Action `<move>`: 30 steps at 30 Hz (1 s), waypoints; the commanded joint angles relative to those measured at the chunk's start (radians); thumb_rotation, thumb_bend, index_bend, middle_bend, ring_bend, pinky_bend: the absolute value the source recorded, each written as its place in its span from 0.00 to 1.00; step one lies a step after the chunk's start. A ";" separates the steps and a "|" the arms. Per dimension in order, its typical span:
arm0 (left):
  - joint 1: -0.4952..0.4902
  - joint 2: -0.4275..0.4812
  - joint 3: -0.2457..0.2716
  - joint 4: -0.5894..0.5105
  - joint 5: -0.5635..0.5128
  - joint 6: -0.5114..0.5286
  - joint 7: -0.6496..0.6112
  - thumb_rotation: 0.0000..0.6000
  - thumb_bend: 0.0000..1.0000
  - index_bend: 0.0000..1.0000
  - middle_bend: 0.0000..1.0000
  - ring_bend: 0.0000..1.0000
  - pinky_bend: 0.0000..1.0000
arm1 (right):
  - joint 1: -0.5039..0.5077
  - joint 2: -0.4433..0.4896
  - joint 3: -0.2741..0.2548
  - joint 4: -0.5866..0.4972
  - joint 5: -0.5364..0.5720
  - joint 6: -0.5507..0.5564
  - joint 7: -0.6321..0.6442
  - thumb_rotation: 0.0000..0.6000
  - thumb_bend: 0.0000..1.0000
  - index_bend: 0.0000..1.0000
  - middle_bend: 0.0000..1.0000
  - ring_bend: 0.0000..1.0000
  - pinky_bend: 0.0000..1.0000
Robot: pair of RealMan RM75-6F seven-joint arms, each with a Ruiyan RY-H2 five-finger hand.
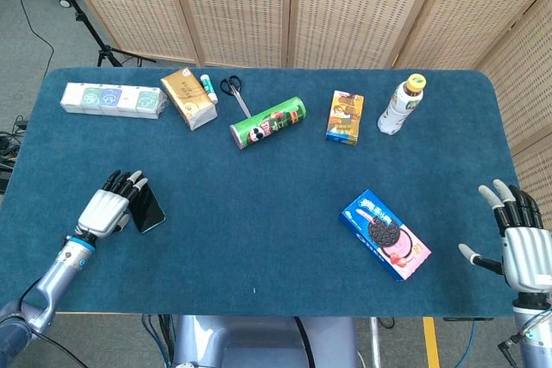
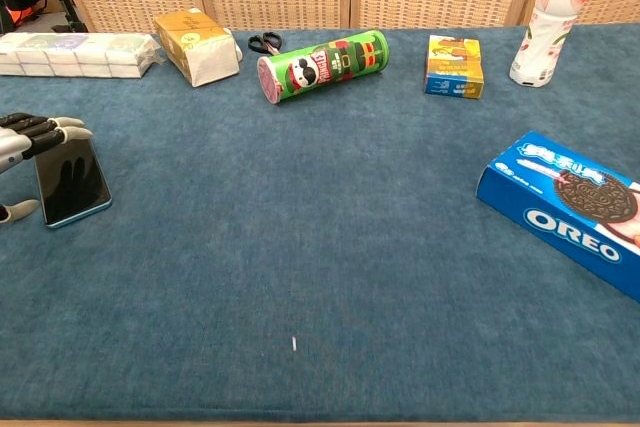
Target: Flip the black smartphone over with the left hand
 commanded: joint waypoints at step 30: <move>-0.023 0.000 0.001 -0.003 -0.024 -0.012 0.029 1.00 0.36 0.00 0.00 0.00 0.00 | -0.001 0.004 0.002 -0.007 0.014 -0.009 -0.002 1.00 0.00 0.14 0.00 0.00 0.07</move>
